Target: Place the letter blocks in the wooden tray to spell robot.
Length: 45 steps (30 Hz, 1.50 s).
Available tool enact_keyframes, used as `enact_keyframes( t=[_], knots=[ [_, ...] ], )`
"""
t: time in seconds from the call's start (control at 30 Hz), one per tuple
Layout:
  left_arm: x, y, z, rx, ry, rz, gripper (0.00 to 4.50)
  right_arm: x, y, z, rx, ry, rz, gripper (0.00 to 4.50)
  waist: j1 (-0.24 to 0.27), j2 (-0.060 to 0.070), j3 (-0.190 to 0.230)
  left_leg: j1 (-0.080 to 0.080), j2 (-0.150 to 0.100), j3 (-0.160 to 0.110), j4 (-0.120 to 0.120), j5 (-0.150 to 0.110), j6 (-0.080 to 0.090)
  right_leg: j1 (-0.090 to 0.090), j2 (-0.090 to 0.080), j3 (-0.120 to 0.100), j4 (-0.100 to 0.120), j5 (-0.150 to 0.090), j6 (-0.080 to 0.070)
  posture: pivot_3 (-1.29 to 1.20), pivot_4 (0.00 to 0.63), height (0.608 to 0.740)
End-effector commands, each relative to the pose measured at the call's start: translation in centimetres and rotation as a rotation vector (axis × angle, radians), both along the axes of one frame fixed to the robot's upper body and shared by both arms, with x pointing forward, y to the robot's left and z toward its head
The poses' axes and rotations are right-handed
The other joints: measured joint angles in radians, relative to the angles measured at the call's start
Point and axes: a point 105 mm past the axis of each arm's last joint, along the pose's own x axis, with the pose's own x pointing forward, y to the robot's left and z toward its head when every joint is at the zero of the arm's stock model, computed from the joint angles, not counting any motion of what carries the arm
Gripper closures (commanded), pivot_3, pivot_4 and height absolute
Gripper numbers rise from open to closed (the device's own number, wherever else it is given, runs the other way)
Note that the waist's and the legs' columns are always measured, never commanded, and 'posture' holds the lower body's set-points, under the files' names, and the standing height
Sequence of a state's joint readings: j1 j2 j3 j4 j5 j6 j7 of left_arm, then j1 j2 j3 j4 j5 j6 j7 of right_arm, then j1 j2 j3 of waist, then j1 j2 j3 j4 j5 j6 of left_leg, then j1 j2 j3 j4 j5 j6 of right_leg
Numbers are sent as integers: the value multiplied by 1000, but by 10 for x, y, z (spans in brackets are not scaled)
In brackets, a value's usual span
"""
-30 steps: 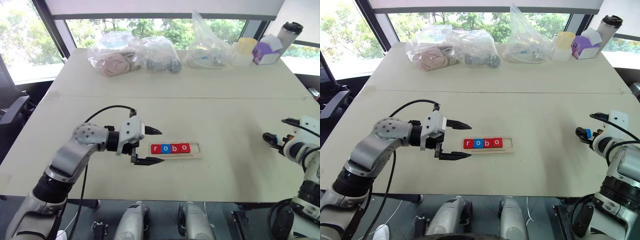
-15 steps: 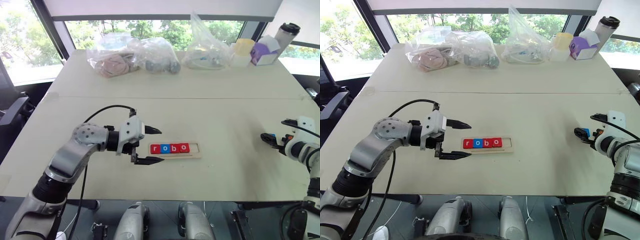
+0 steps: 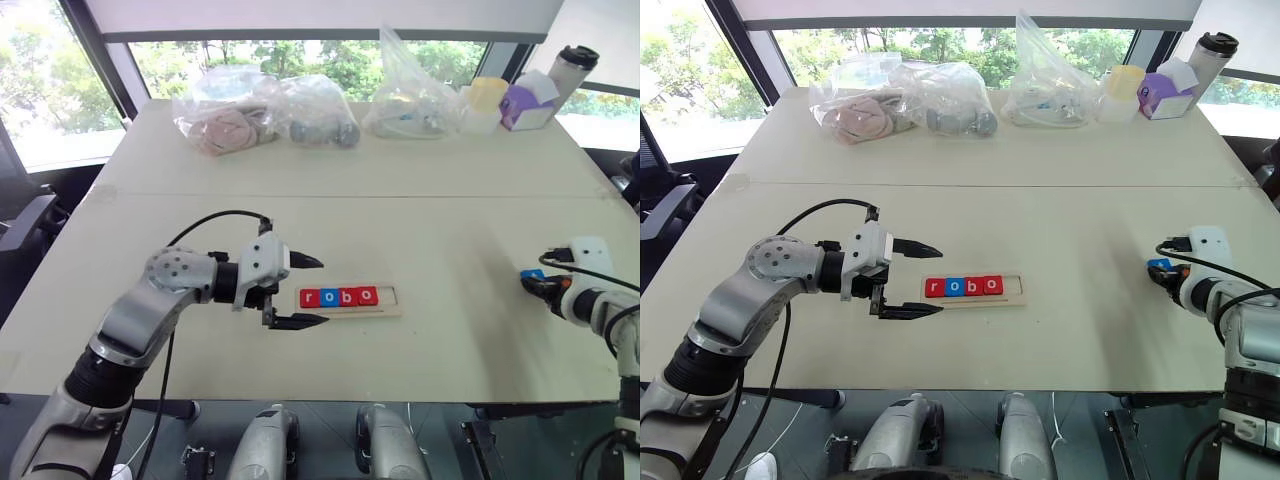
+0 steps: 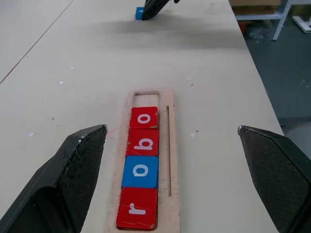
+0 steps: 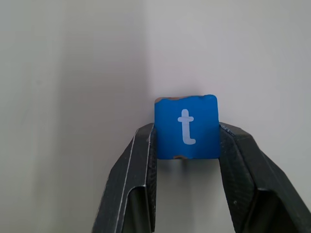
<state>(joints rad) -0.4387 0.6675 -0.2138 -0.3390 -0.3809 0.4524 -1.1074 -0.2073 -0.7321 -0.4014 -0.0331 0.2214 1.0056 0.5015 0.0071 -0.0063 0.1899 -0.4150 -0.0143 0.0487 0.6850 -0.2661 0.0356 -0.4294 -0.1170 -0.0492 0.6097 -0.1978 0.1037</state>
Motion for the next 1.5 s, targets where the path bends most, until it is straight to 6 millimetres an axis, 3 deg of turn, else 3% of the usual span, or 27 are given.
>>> enact_keyframes(
  t=[0.03, 0.1, 0.33, 0.57, 0.7, 1.1, 1.33, 1.5],
  knots=[
    [-2, 0, 7, 0, -40, -14, 0, -4, 46, 14, 10, -16, 133, 3345, 0, 0, 0, 0, 0, 0, 0, 0, 0, 0, 0, 0, 0, 0, 0, 0, 150, 740],
    [-2, 0, 7, 3, -39, -16, 0, -10, 77, 24, 31, -30, 132, 3345, -2, 0, 0, -1, 1, 0, -1, 0, 0, -1, 0, 0, 0, 0, 0, 0, 150, 740],
    [-3, 1, 6, 9, -35, -21, 0, -32, 123, 20, 116, -55, 33, 3345, 10, 0, 0, -10, 2, -1, -1, 0, 0, -9, 0, -2, 0, 0, -1, 0, 150, 740],
    [-1, 1, 6, 15, -39, -28, 0, -39, 122, 13, 83, -63, -84, 3345, 5, 0, 0, -12, -1, 0, -1, 0, 0, -11, -2, -1, -2, 0, -1, 0, 150, 740],
    [1, 2, 7, 17, -43, -28, 0, -46, 129, 6, 104, -43, -63, 3345, 4, 0, 0, -12, -1, -1, -1, 0, 0, -11, -1, -1, -1, 0, -1, 0, 150, 740],
    [2, 2, 7, 13, -50, -14, 0, -40, 143, 8, 155, -59, -42, 3345, 2, 0, 0, -12, 0, 0, -1, 0, 0, -11, 0, -1, -1, 0, -1, 0, 150, 740],
    [3, 1, 8, 12, -56, -9, 0, -42, 148, 4, 159, -39, -1, 19, 2, 0, 0, -12, 0, 0, -1, 0, 0, -11, 0, -1, -1, 0, -1, 0, 150, 740],
    [3, 1, 8, 12, -55, -10, 0, -38, 145, 36, 21, -31, 302, 19, 2, 1, 0, -12, -1, 0, -1, 0, 0, -11, -1, -1, -2, 0, -1, 0, 150, 740]
  ],
)
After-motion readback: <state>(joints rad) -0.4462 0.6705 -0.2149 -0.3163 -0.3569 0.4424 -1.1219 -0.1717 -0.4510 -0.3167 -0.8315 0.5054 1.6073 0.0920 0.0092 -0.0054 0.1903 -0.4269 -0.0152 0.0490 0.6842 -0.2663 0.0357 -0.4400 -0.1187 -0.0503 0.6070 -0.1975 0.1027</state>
